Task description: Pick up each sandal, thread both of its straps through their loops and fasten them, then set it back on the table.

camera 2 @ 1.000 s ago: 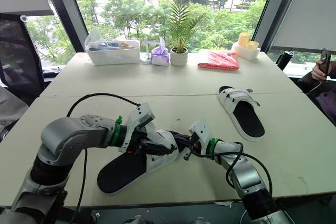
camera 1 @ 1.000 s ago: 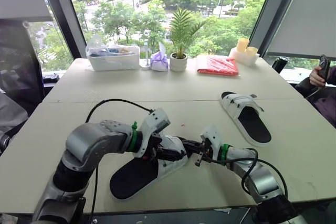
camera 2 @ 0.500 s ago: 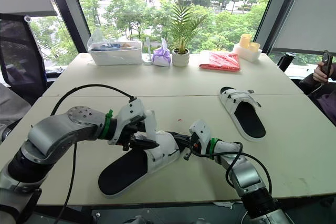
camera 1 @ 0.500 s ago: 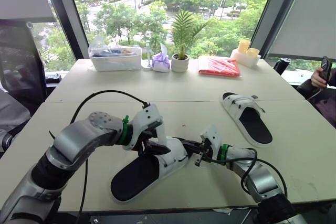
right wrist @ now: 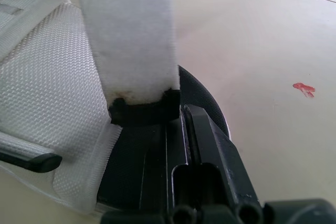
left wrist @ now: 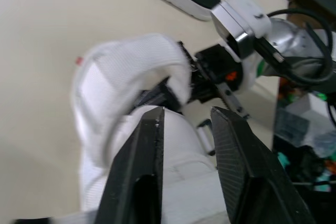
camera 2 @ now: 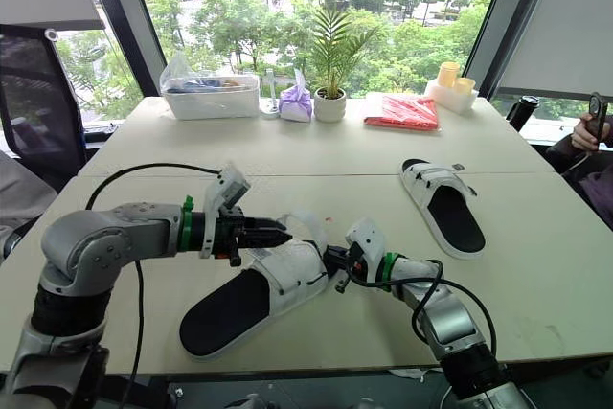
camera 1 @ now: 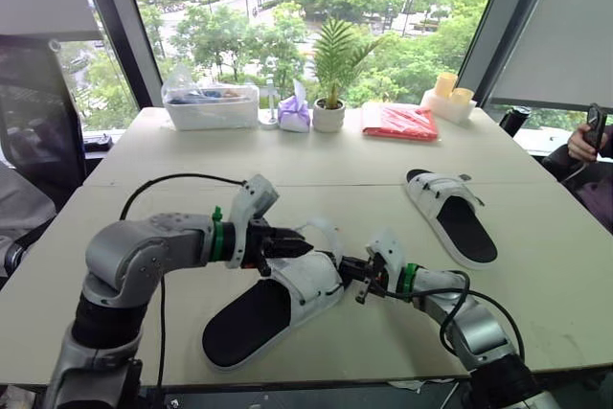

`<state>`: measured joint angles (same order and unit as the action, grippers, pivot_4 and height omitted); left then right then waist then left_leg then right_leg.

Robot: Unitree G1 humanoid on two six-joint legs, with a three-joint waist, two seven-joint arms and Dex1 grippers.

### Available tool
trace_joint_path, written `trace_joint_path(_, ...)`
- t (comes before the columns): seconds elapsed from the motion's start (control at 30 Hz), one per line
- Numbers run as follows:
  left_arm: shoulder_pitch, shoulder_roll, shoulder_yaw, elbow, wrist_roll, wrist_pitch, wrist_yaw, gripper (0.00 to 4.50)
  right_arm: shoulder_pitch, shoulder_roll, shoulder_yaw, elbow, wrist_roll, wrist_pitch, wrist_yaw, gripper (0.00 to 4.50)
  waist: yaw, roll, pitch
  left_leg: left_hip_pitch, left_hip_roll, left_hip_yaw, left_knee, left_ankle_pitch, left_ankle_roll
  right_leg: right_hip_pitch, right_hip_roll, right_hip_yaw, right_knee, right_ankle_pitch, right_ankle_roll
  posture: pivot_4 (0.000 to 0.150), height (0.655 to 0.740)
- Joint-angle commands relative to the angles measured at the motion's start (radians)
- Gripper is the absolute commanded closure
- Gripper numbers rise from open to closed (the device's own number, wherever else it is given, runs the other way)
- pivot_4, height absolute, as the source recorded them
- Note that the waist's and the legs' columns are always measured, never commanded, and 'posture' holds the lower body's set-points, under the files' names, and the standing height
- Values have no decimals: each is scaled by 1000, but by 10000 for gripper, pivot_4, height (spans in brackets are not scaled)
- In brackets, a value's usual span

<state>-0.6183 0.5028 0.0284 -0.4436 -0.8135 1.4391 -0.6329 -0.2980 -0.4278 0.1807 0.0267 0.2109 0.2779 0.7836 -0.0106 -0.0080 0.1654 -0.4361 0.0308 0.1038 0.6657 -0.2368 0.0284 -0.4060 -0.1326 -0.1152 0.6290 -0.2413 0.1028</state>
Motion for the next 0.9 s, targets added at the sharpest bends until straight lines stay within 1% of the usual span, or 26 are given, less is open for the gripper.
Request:
trace_joint_path(0.03,16,-8,42,-73,-35,39,47,28769,21,-7,9,62,-32,27,-11,45000,1,0,0,0,0,0,0,0,0,0,0,0,0,0,0,1500,7400)
trace_joint_path(0.23,44,-50,56,-161,-61,47,119,28769,27,-10,12,60,-33,29,-9,45000,1,0,0,1,0,0,0,-1,2,1,0,0,0,0,0,1500,7400)
trace_joint_path(0.33,19,-25,142,-153,-124,57,96,28769,34,-17,9,60,-32,27,-3,45000,2,0,0,1,0,0,0,-1,1,0,0,0,0,0,0,1500,7400)
trace_joint_path(0.47,6,-10,154,-147,-160,89,116,28769,34,-20,9,65,-33,24,0,45000,4,0,0,1,0,0,0,-2,3,1,0,0,-1,0,-1,1500,7400)
trace_joint_path(0.63,-12,-133,62,-123,-72,90,272,28769,10,-4,15,82,-37,20,-5,45000,3,-1,-1,2,0,0,0,-2,3,3,0,0,-1,0,0,1500,7400)
trace_joint_path(0.73,-10,-178,37,-118,-33,82,331,28769,10,-3,16,83,-38,18,-6,45000,1,-1,-1,3,0,0,0,-2,3,3,0,0,0,0,0,1500,7400)
trace_joint_path(0.9,-12,-271,7,-78,69,40,444,28769,23,-4,12,68,-36,21,-13,45000,2,-1,-1,3,0,0,-1,-2,3,3,0,0,0,0,-1,1500,7400)
